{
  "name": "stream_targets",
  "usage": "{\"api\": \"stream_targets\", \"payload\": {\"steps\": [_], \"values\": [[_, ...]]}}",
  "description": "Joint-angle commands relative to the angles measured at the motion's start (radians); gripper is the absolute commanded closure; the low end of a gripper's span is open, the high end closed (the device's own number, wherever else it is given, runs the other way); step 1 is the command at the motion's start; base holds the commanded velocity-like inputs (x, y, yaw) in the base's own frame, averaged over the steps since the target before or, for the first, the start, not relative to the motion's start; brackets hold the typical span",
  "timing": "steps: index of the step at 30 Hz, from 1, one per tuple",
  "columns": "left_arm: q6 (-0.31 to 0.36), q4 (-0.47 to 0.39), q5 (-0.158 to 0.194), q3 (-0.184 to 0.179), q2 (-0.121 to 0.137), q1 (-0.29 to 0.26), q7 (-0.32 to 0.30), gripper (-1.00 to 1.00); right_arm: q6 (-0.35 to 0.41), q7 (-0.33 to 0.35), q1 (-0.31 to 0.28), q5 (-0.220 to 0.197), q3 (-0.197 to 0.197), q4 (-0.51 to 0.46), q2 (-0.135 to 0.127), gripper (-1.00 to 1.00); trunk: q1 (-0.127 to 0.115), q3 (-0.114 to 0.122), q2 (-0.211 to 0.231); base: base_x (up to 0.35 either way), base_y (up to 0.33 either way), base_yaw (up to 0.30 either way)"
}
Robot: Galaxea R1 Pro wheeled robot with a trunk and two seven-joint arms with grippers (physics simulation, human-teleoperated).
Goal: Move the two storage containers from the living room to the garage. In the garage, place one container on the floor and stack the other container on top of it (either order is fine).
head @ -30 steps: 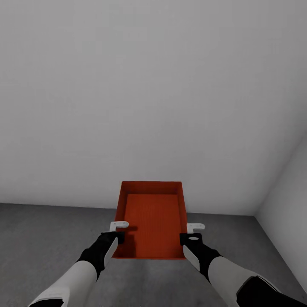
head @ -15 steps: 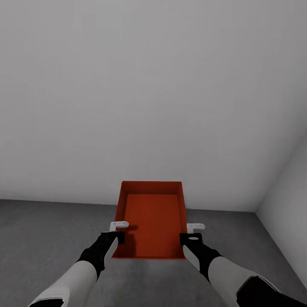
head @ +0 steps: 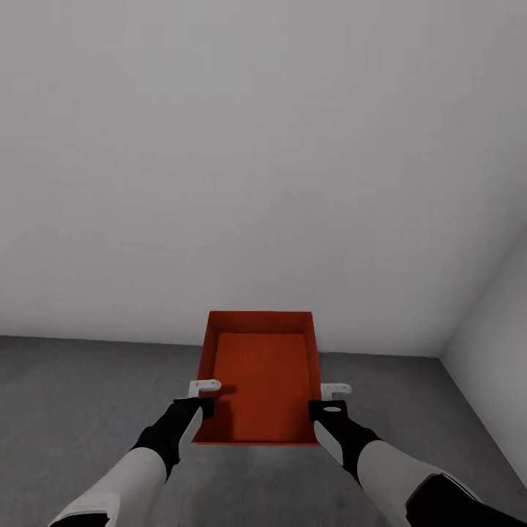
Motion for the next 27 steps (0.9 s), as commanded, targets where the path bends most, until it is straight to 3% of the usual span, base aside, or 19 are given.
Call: {"api": "stream_targets", "payload": {"steps": [1,27], "values": [[0.01,0.0,-0.029,0.008,0.003,0.001,0.005,1.0,0.007,-0.002,-0.002,0.016,-0.027,-0.031,-0.001,1.0,0.004,-0.006,-0.008,0.0,0.0,0.0],[0.01,-0.001,-0.029,0.008,0.004,0.001,0.005,1.0,0.007,-0.002,-0.002,0.016,-0.027,-0.031,-0.001,1.0,0.104,-0.13,-0.19,0.0,0.0,0.0]]}}
